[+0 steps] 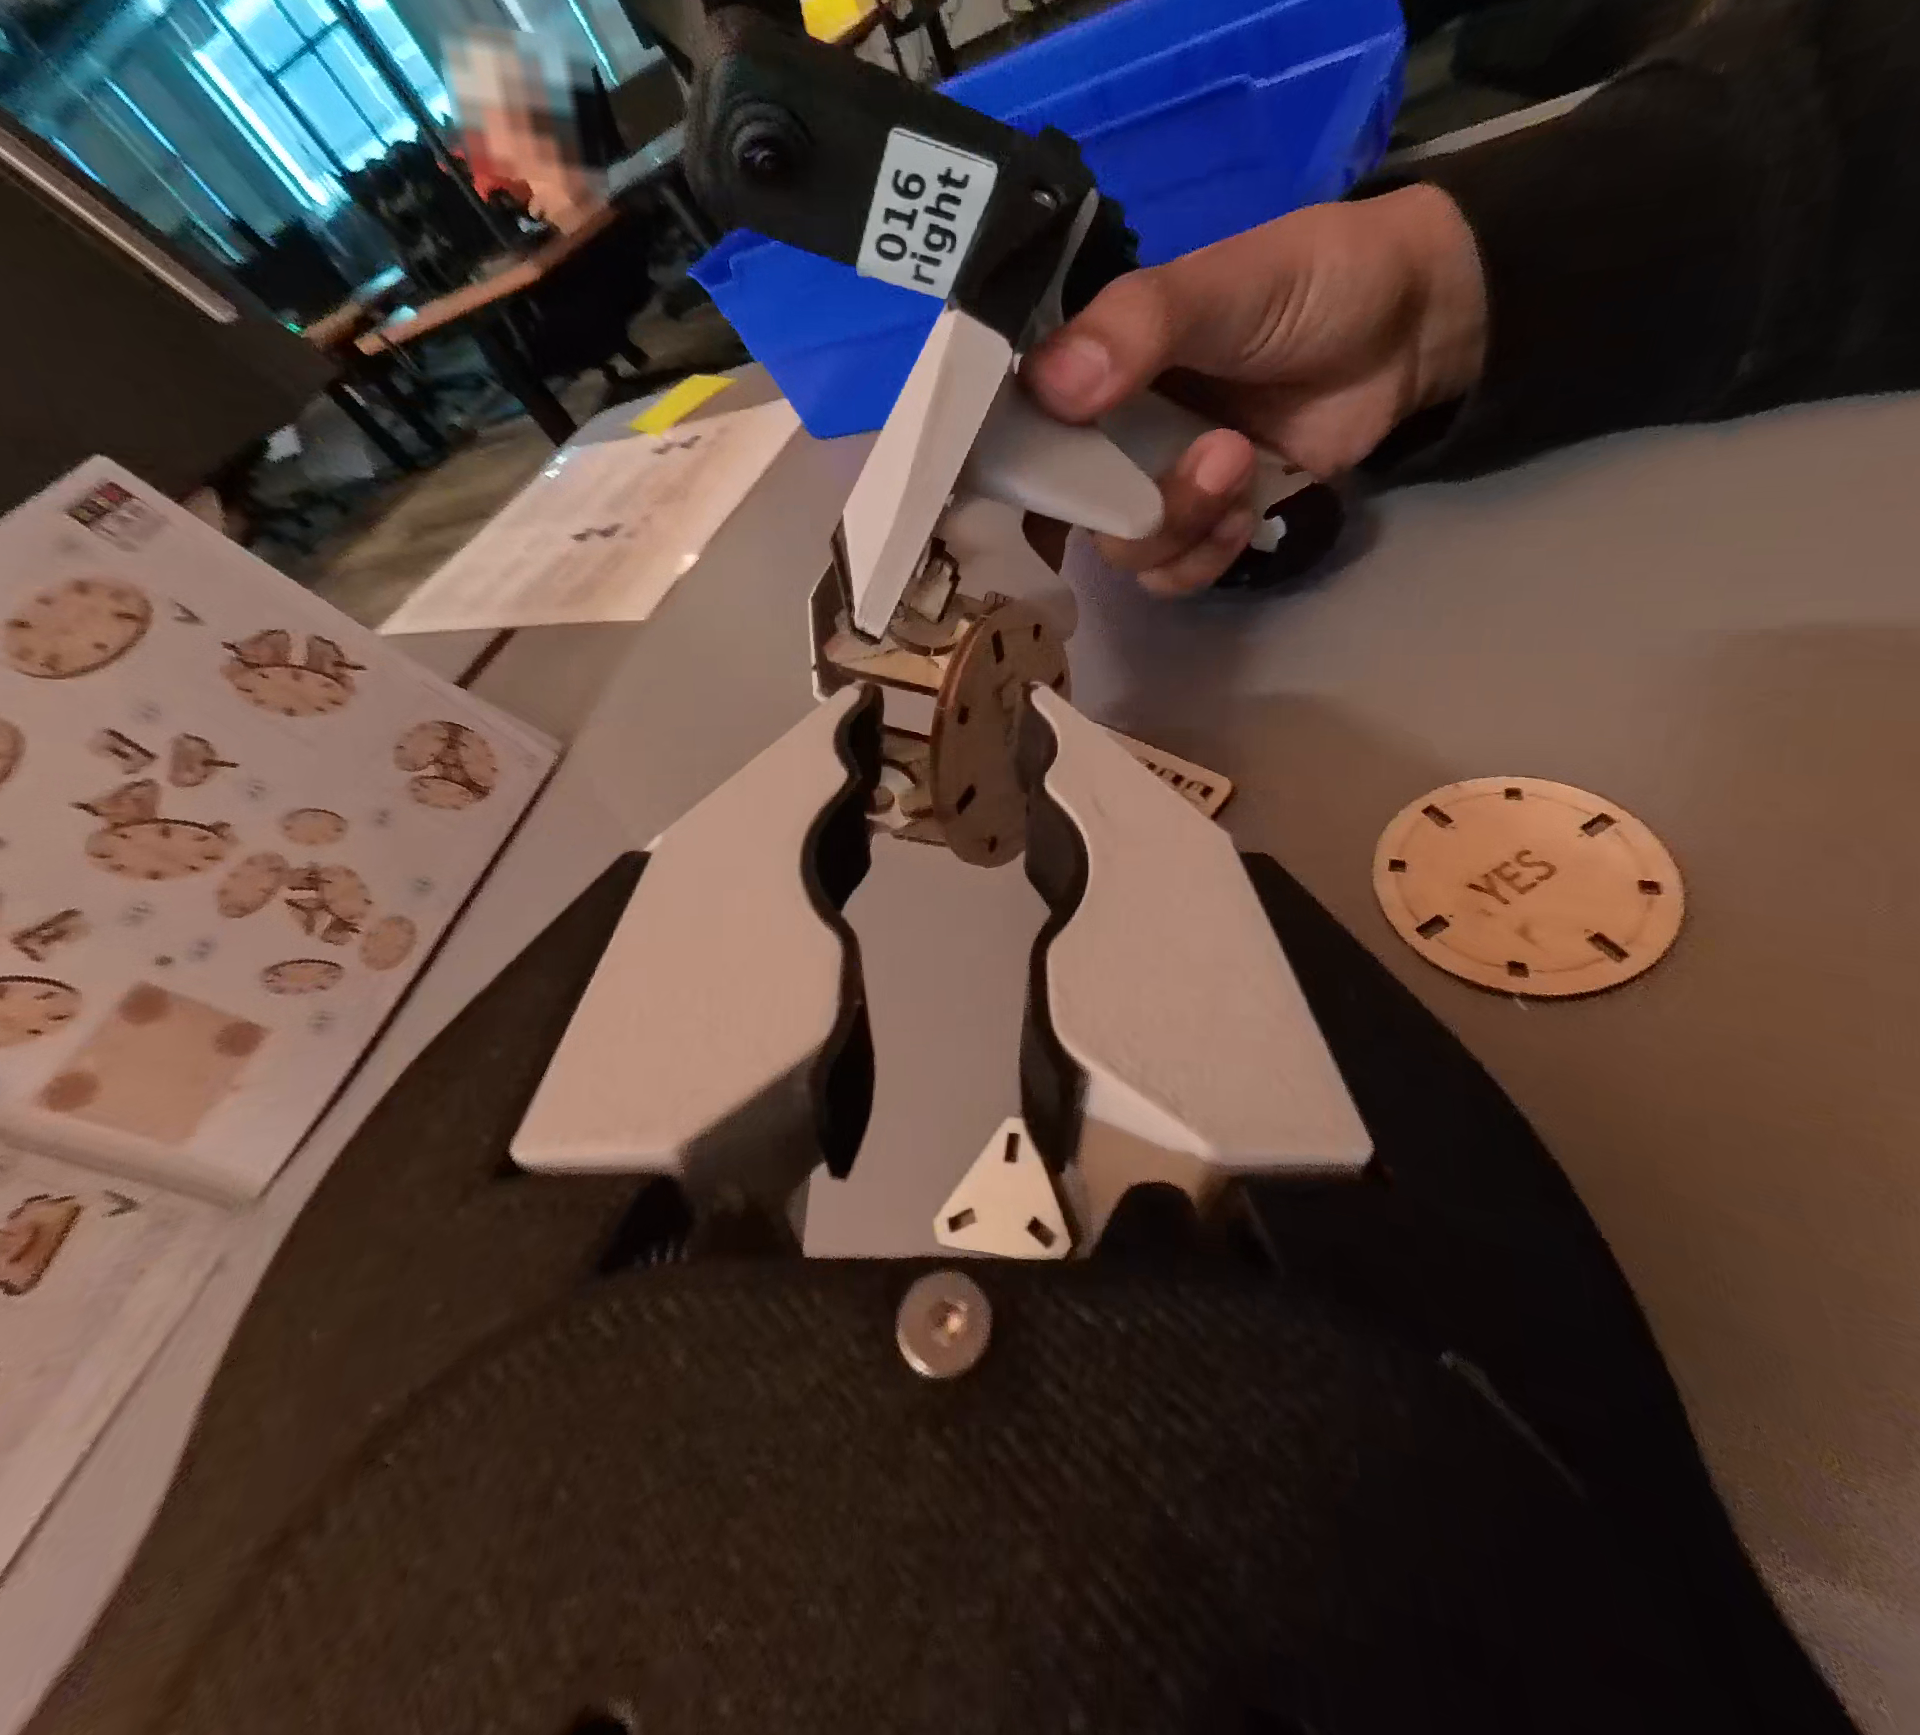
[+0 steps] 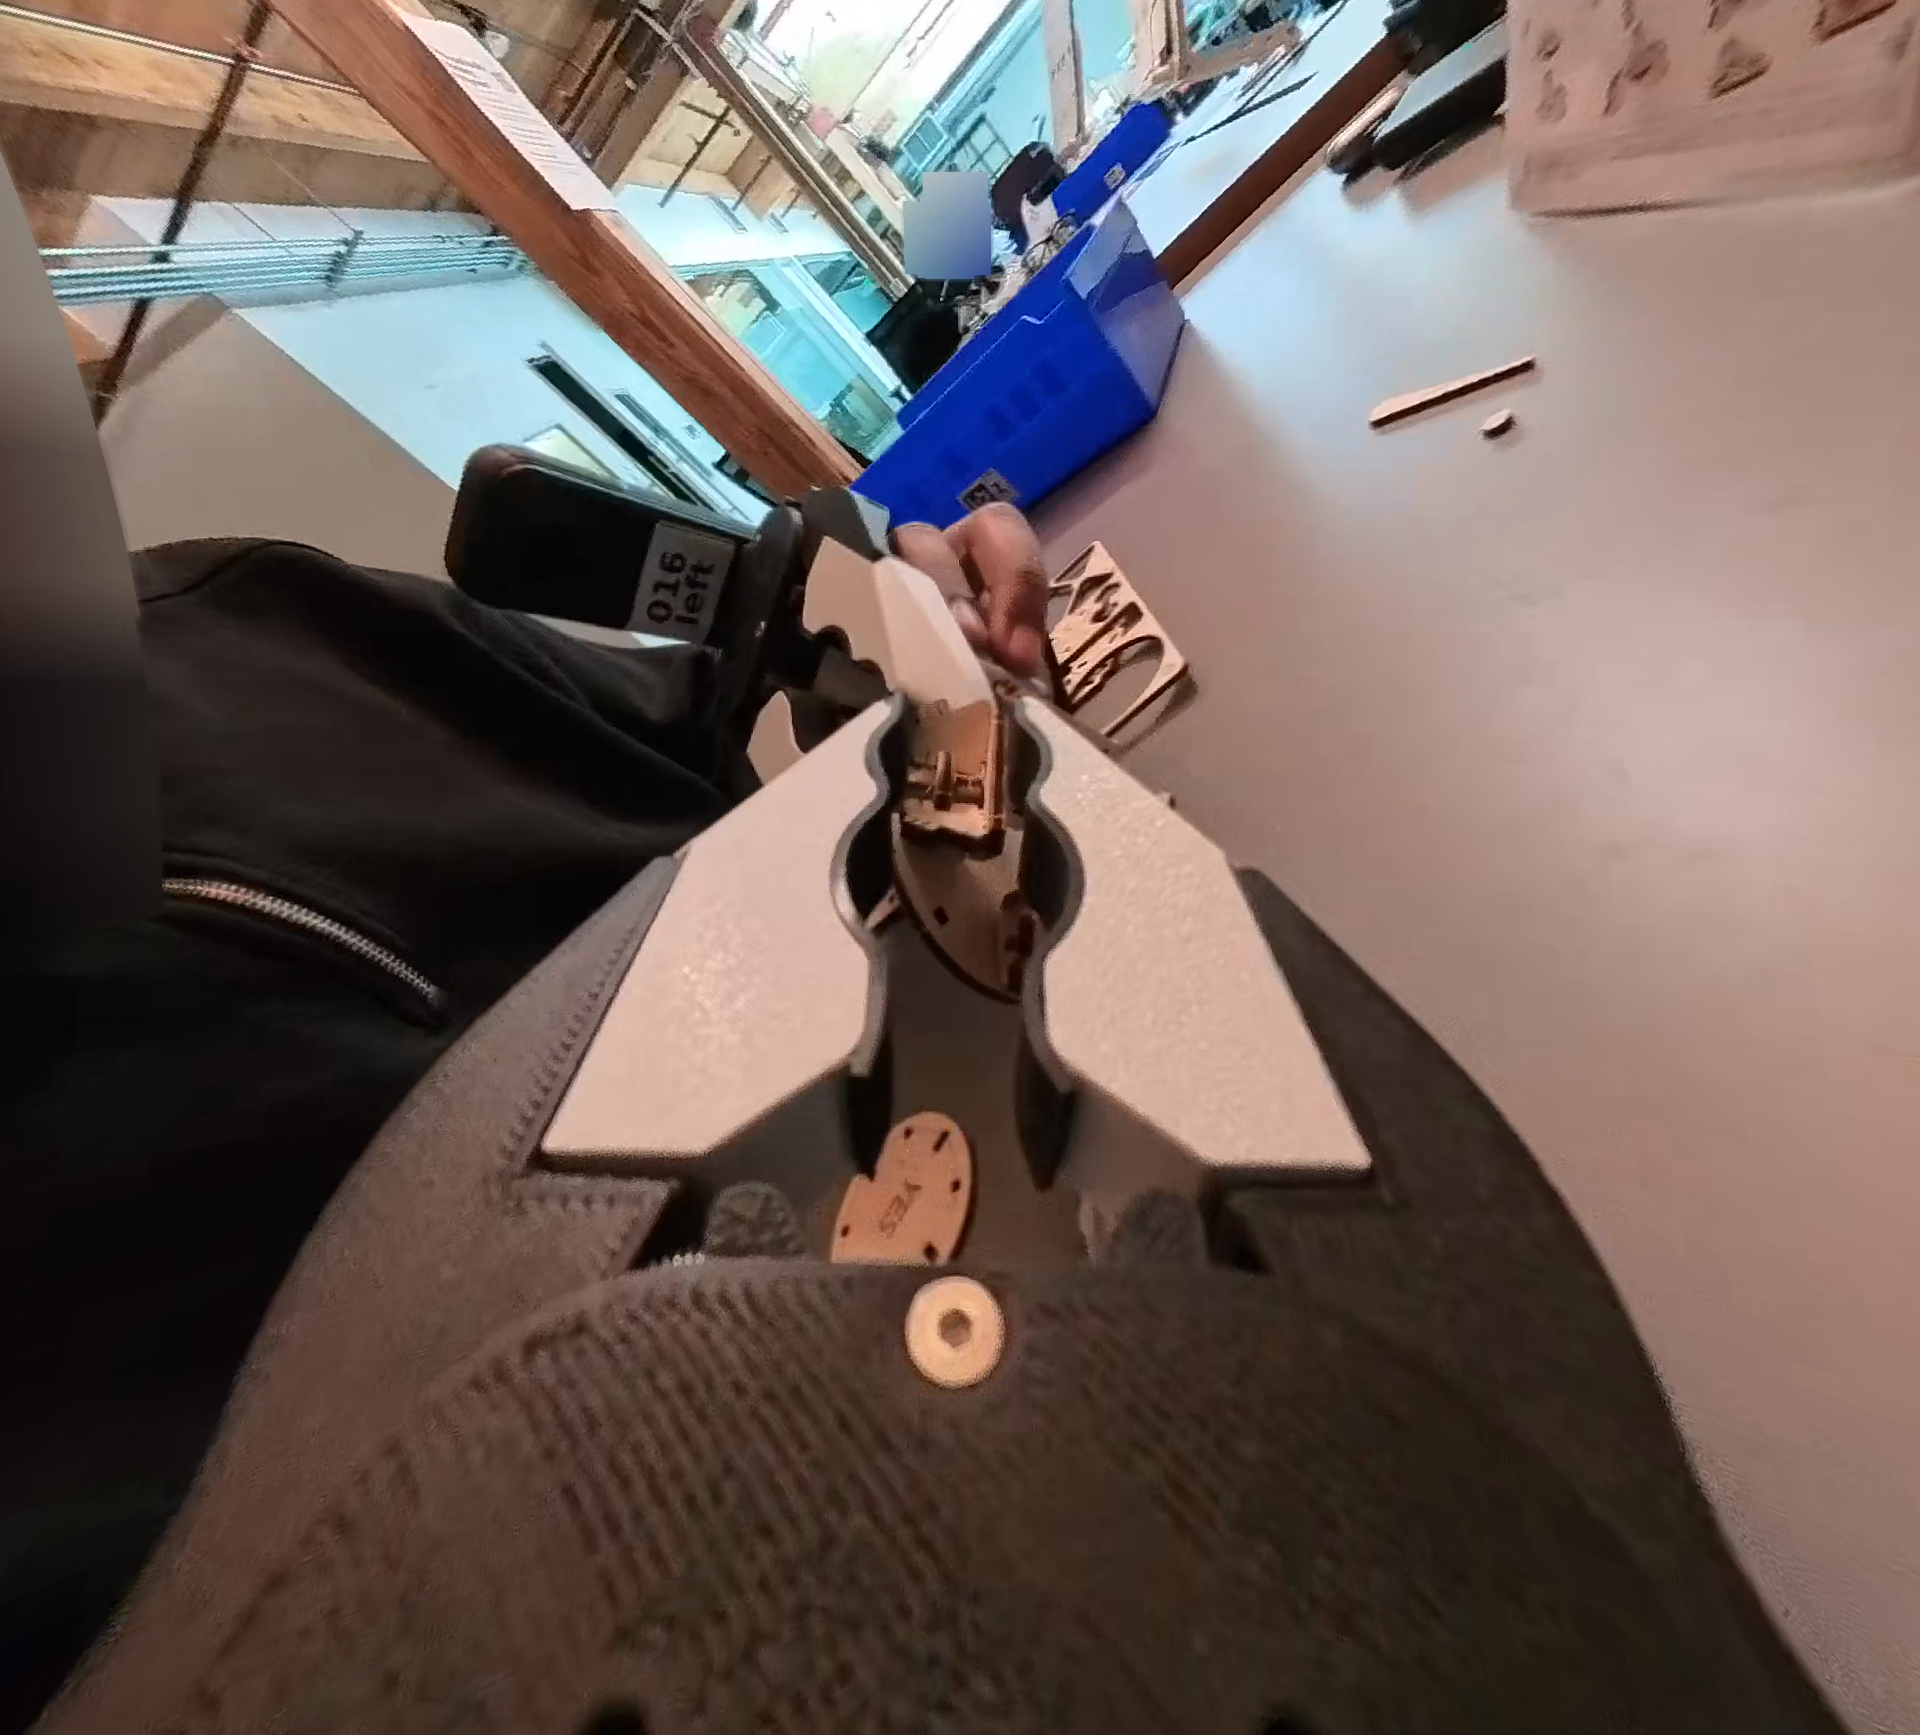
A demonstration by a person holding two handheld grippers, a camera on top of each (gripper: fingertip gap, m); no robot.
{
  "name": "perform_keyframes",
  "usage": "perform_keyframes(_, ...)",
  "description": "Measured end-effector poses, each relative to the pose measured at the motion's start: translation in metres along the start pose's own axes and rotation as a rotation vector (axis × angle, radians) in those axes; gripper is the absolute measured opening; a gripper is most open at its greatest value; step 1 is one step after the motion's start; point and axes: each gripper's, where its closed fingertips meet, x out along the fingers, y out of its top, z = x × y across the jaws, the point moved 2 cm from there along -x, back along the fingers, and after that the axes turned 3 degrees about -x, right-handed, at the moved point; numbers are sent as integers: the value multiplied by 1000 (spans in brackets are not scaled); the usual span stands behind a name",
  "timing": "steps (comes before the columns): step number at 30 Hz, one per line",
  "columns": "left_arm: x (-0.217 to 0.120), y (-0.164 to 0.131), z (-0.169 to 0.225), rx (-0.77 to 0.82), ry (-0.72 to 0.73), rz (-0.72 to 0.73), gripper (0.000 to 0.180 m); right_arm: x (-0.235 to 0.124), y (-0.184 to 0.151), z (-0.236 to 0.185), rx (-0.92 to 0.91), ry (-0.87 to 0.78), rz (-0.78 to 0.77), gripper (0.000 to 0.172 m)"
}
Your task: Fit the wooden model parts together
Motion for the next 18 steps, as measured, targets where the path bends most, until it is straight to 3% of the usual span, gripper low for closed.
perform_keyframes(7, 1, 0, 5, -66, -62, -10, 5, -1, 1, 3, 25, 13, 20, 19)
perform_keyframes(10, -1, 5, 0, -207, -100, 26, 0, -9, 11, 2, 7, 17, 79, 29)
perform_keyframes(18, -10, 11, -11, -604, -297, 131, 0, -19, 21, -8, -185, -10, 105, 32)
